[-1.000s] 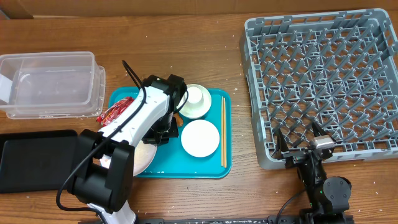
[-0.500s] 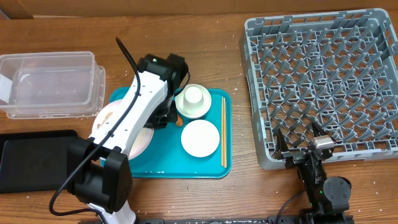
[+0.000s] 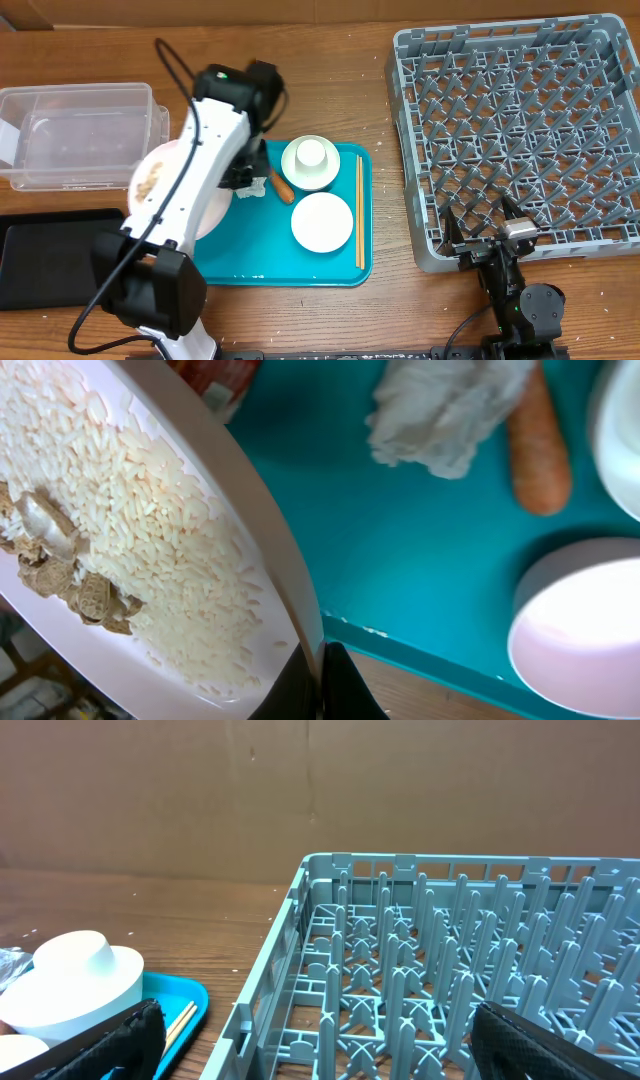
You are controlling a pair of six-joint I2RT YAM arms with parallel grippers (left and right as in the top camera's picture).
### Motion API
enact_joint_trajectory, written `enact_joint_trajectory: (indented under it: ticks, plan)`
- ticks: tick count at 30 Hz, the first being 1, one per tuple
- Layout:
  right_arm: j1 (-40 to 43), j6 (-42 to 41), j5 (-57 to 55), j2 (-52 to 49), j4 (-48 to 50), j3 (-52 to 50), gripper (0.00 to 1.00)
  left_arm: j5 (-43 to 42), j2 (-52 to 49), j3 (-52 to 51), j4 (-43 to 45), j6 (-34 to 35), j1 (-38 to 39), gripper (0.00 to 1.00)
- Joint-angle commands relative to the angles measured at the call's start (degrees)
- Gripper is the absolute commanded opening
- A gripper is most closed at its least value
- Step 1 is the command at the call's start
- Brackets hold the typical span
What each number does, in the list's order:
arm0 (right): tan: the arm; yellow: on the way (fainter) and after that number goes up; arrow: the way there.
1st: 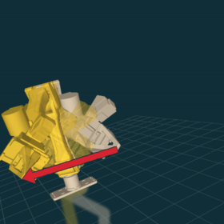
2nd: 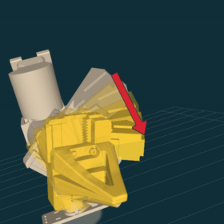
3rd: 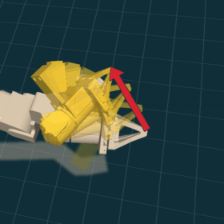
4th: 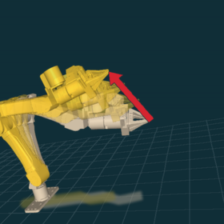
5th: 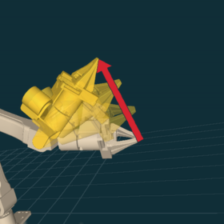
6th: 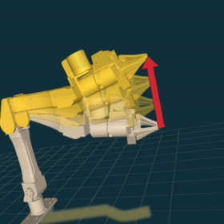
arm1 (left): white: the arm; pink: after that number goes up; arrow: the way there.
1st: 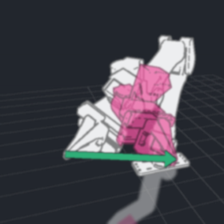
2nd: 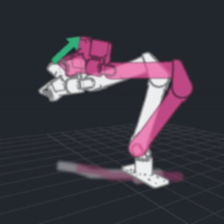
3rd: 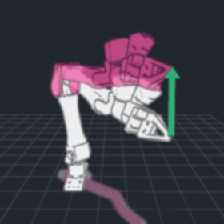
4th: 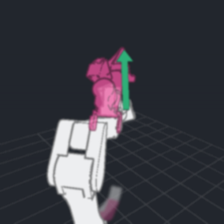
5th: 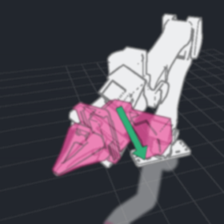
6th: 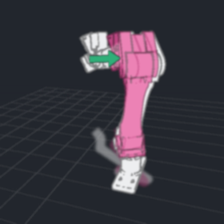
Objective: Sort waste into correct bins and load items into the dishwasher
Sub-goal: 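Lift the white plate with the left gripper and carry it left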
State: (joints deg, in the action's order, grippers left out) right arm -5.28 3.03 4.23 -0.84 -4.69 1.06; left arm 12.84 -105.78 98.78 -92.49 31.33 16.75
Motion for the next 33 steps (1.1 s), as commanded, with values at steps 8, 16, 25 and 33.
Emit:
enact_joint_trajectory:
  ticks: [8,16,25,33]
  plan:
    - [0.11,0.20,-0.04,0.61,0.24,-0.59,1.00,2.78,3.98,1.68,1.79,0.39,-13.35,0.04]
    - [0.11,0.20,-0.04,0.61,0.24,-0.59,1.00,-1.51,4.17,1.68,8.31,-1.86,-24.39,0.04]
    - [0.11,0.20,-0.04,0.61,0.24,-0.59,1.00,-3.23,4.17,1.66,13.62,-3.82,-35.95,0.04]
    - [0.11,0.20,-0.04,0.61,0.24,-0.59,1.00,-6.10,3.87,0.24,17.40,-5.22,-40.85,0.04]
